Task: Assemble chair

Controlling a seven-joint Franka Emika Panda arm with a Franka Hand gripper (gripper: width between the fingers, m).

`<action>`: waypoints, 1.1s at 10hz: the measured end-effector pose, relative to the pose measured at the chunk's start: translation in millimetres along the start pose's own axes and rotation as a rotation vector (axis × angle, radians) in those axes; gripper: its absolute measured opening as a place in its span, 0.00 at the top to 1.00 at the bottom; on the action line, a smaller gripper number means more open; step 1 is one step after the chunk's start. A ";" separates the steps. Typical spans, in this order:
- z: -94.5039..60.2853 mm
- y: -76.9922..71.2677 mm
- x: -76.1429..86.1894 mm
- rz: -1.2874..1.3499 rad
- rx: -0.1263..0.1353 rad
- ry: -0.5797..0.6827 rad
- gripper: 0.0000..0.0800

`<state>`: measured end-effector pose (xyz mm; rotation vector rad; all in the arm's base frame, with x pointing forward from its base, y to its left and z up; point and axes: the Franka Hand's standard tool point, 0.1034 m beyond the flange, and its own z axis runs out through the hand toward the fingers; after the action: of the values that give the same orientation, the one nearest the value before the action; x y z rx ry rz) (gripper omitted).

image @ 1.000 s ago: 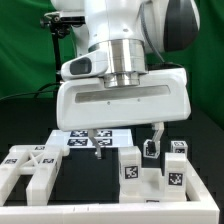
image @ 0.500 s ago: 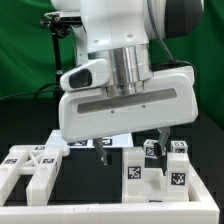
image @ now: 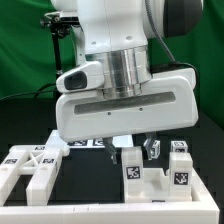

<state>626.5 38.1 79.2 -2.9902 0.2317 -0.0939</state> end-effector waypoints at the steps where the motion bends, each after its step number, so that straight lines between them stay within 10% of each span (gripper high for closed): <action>1: 0.1 -0.3 -0.1 0.056 0.001 0.000 0.64; 8: 2.7 -14.4 2.4 1.114 0.044 -0.017 0.64; 11: 3.2 -14.1 2.0 1.074 0.042 -0.016 0.64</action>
Offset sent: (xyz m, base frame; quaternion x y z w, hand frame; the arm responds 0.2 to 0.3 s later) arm 0.0088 -0.0009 -0.0019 0.0000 -0.0049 0.4137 0.9104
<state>630.9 52.0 78.3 -2.4083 1.6980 0.0457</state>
